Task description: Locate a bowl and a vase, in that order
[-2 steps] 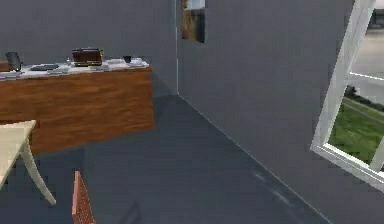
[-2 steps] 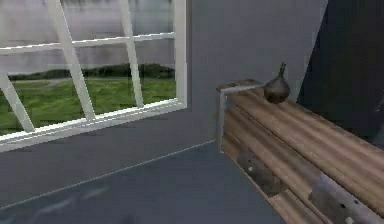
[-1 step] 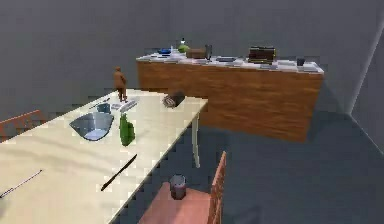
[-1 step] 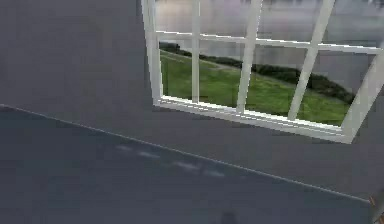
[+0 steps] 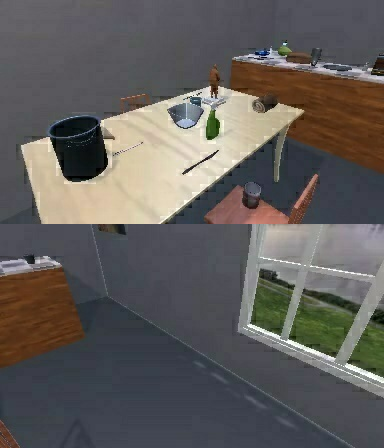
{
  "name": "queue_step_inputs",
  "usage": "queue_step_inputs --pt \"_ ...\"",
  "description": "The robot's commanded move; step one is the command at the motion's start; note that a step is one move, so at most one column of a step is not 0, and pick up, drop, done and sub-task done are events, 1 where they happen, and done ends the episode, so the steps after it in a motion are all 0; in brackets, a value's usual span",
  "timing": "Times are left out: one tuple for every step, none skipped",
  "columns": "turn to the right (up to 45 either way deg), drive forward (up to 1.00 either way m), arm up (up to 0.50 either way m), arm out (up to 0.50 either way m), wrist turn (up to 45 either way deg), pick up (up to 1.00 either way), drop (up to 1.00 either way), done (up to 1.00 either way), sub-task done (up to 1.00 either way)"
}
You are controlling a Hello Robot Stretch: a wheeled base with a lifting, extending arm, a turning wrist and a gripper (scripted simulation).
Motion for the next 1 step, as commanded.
queue_step_inputs --pt "0.0 0.00 0.00 0.00 0.0 0.00 0.00 0.00 1.00"
